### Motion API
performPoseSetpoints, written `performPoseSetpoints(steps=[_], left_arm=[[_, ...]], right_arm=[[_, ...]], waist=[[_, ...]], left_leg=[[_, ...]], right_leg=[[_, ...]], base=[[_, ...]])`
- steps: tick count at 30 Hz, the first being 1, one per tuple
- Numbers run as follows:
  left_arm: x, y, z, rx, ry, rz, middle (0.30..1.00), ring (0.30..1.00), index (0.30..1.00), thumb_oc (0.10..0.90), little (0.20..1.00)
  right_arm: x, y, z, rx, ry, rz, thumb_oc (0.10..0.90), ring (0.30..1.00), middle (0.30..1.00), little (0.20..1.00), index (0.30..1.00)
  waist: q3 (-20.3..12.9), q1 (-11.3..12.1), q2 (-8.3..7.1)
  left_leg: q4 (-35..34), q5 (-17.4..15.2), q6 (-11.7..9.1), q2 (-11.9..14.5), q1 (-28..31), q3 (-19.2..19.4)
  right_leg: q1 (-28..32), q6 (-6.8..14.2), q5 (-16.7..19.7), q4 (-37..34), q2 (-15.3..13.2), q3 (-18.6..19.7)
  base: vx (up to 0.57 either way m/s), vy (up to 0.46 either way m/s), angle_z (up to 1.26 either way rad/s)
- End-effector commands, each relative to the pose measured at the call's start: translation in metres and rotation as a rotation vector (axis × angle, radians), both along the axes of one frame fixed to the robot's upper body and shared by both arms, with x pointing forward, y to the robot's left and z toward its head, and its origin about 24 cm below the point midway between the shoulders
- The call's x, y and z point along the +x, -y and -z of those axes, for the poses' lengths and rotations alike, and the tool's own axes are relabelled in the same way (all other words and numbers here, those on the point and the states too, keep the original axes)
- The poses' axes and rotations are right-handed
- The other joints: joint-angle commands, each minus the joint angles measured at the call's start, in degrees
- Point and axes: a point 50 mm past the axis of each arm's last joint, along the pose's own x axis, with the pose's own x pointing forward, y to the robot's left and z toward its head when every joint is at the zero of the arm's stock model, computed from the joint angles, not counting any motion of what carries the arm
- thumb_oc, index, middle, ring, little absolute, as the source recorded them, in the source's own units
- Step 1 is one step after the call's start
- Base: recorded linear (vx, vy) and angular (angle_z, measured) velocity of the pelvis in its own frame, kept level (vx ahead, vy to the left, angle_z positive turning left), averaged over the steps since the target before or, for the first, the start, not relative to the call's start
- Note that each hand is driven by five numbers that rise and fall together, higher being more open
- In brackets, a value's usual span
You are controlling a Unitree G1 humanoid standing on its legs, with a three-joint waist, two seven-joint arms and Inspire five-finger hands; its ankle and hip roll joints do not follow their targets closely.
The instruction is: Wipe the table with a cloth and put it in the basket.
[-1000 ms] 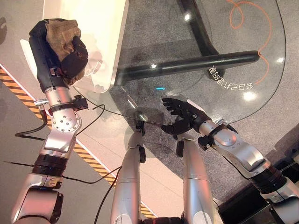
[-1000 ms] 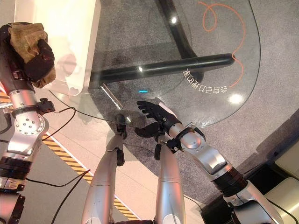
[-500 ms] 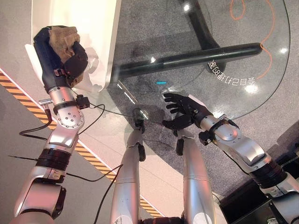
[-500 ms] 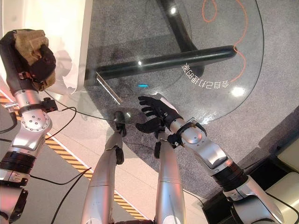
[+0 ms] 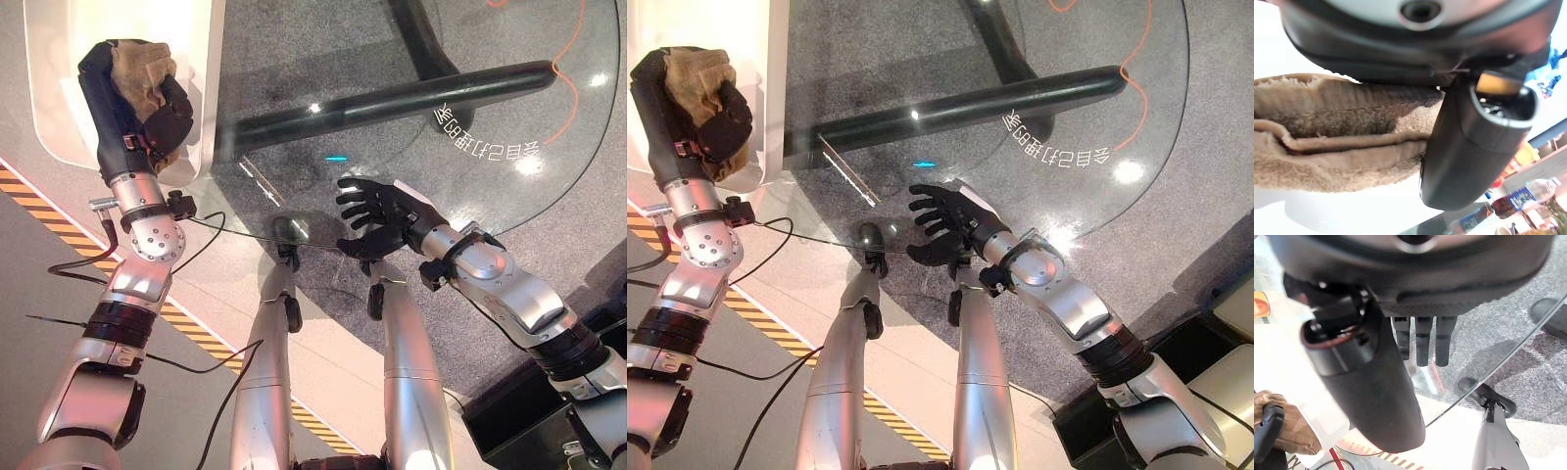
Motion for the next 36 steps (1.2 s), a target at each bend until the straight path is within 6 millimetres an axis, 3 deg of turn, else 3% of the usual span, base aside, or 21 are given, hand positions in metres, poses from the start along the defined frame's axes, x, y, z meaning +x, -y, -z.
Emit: performPoseSetpoints(steps=[1,11,12,13,14,15,16,36], left_arm=[[-0.014,-0.012,-0.053,0.005,0.249,-0.092,0.300,0.300,0.300,0.100,0.200],[-0.004,-0.020,-0.051,-0.090,0.196,-0.150,0.300,0.300,0.300,0.100,0.200],[-0.001,-0.021,-0.047,-0.103,0.174,-0.152,0.418,0.418,0.418,0.237,0.337],[-0.001,-0.021,-0.049,-0.106,0.176,-0.152,0.418,0.418,0.418,0.237,0.337],[0.001,-0.021,-0.047,-0.118,0.157,-0.143,0.538,0.538,0.538,0.377,0.477],[0.001,-0.021,-0.048,-0.119,0.160,-0.137,0.615,0.615,0.615,0.468,0.568],[0.002,-0.020,-0.046,-0.113,0.146,-0.122,0.900,0.900,0.900,0.800,0.900],[0.007,-0.024,-0.045,-0.137,0.094,-0.134,0.900,0.900,0.900,0.800,0.900]], right_arm=[[-0.017,-0.014,0.031,0.004,-0.149,-0.100,0.800,0.900,0.900,0.900,0.900],[-0.012,-0.013,0.023,0.023,-0.120,-0.084,0.800,0.900,0.900,0.900,0.900],[-0.012,-0.013,0.025,0.027,-0.125,-0.083,0.800,0.900,0.900,0.900,0.900],[-0.011,-0.013,0.023,0.026,-0.119,-0.084,0.800,0.900,0.900,0.900,0.900],[-0.012,-0.013,0.024,0.028,-0.121,-0.084,0.800,0.900,0.900,0.900,0.900],[-0.011,-0.013,0.022,0.029,-0.113,-0.085,0.800,0.900,0.900,0.900,0.900],[-0.012,-0.013,0.023,0.036,-0.115,-0.081,0.800,0.900,0.900,0.900,0.900],[-0.011,-0.018,0.022,0.056,-0.112,-0.096,0.800,0.900,0.900,0.900,0.900]], waist=[[-1.56,-0.77,1.70],[-1.56,-1.15,1.32],[-1.56,-1.15,1.31],[-1.56,-1.22,1.27],[-1.56,-1.20,1.26],[-1.56,-1.27,1.22],[-1.56,-1.23,1.17],[-1.56,-1.09,0.60]], left_leg=[[9.38,-10.59,0.17,-3.91,-1.15,3.21],[9.48,-9.80,-0.10,-3.66,-2.98,3.35],[9.67,-10.31,-0.26,-3.59,-2.64,3.21],[9.52,-9.77,-0.19,-3.64,-3.20,3.30],[9.60,-10.22,-0.31,-3.65,-2.72,3.17],[9.43,-9.68,-0.20,-3.67,-3.22,3.30],[9.63,-10.21,-0.30,-3.57,-2.64,3.26],[9.21,-10.21,-0.49,-3.46,-1.46,3.14]], right_leg=[[0.88,2.12,5.36,-9.83,3.80,-0.23],[-0.57,2.03,5.81,-9.77,3.86,-0.42],[-0.27,2.11,5.22,-9.37,3.92,-0.43],[-0.80,2.07,5.75,-9.59,3.87,-0.42],[-0.34,2.13,5.24,-9.38,3.98,-0.46],[-0.82,2.06,5.75,-9.61,3.92,-0.46],[-0.24,2.15,5.27,-9.44,3.97,-0.50],[1.38,2.20,5.52,-10.73,3.66,-1.46]], base=[[0.00,0.000,0.00],[0.00,0.000,0.00],[0.00,0.000,0.00],[0.00,0.000,0.00],[0.00,0.000,0.00],[0.00,0.000,0.00],[0.00,0.000,0.00],[0.00,-0.015,0.01]])
